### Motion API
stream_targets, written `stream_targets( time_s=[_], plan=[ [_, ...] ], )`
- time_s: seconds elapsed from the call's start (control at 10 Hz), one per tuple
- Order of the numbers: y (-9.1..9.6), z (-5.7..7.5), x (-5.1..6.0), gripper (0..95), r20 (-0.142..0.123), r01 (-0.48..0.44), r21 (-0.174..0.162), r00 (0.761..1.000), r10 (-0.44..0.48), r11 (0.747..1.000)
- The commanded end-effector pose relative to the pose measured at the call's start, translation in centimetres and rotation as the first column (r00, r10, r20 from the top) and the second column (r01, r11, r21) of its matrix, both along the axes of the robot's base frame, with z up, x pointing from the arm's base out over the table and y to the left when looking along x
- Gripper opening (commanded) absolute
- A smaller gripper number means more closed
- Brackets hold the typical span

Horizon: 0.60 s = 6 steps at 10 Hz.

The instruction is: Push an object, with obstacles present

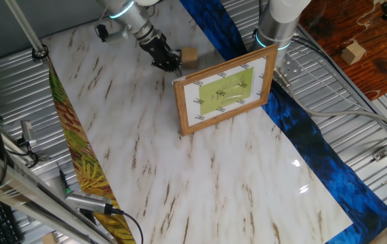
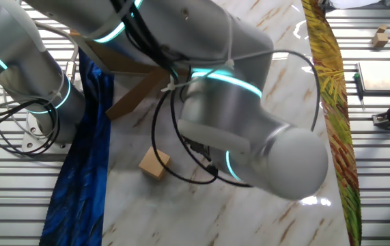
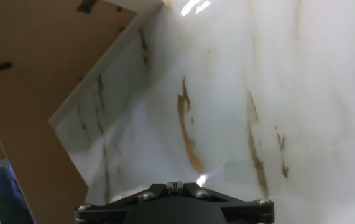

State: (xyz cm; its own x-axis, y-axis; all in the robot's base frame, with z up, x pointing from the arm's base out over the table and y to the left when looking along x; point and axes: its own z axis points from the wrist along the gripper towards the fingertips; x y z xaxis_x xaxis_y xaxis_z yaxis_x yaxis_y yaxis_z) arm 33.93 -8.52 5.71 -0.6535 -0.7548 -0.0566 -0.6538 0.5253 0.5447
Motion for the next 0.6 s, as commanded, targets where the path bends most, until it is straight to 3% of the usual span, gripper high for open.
stream_targets(
  time_s=[0.1, 0.3, 0.6],
  plan=[
    [0.1, -0.1, 0.0, 0.0, -0.002, 0.002, -0.003, 1.000, -0.003, 1.000],
    [0.3, 0.0, 0.1, 0.0, -0.003, 0.001, -0.008, 1.000, -0.001, 1.000],
    [-4.1, 0.8, -1.3, 0.0, -0.006, 0.000, -0.011, 1.000, 0.000, 1.000]
  ],
)
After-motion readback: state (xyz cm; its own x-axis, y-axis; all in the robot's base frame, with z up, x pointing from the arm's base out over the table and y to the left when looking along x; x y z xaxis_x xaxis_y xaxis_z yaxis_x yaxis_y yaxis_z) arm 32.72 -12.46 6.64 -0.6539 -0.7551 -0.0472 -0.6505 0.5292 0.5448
